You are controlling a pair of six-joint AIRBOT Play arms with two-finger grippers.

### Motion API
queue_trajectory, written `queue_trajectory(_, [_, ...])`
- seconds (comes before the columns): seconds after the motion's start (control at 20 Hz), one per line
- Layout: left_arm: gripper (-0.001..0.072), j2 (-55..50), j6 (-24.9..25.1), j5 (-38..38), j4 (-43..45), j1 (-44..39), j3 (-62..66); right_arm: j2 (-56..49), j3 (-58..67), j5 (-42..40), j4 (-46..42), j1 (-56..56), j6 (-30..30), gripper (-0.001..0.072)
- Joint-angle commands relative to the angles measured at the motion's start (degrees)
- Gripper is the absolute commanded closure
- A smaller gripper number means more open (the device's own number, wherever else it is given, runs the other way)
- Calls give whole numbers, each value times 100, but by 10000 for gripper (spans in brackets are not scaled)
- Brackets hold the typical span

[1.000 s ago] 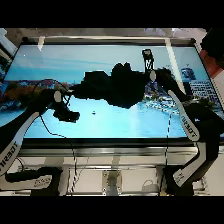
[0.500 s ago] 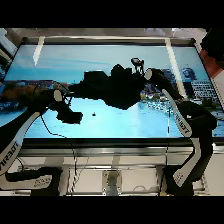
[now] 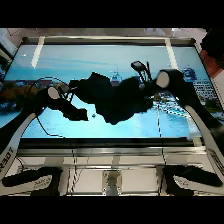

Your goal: Fold the clothes and pants, and hang the long-sleeved shirts on hangers.

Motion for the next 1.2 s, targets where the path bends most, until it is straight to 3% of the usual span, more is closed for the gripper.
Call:
queue_trajectory(0.0, [351,348,225,133,-313,-2,0,2033,-1978,74,-186,74,695,690])
queue_trajectory(0.1, [351,407,247,310,-479,-2,0,2929,-2669,146,-190,74,935,680])
queue_trajectory(0.15, [350,404,376,413,-695,-2,0,3289,-2835,273,-199,72,1132,591])
queue_trajectory(0.2, [350,404,623,505,-951,-2,0,3545,-2870,442,-264,74,1397,394])
queue_trajectory(0.25, [350,404,933,568,-1246,-2,0,3786,-2865,627,-431,72,1709,137])
queue_trajectory(0.3, [350,404,1292,627,-1497,-4,0,3980,-2868,748,-682,72,1934,79])
queue_trajectory(0.4, [348,404,1668,756,-1659,-2,0,4286,-2868,1097,-1384,72,2371,79])
queue_trajectory(0.6, [263,199,1679,1290,-1659,-2,2,4376,-2900,1895,-2107,72,2938,78])
queue_trajectory(0.75, [136,-197,1803,1681,-1659,-2,13,4378,-3150,1873,-2297,72,3108,78])
queue_trajectory(0.95, [99,-839,2026,2057,-1657,0,459,4376,-3689,1790,-2446,72,3130,78])
queue_trajectory(1.15, [98,-1609,1816,2168,-1613,2,1427,4374,-4142,859,-2168,72,3364,79])
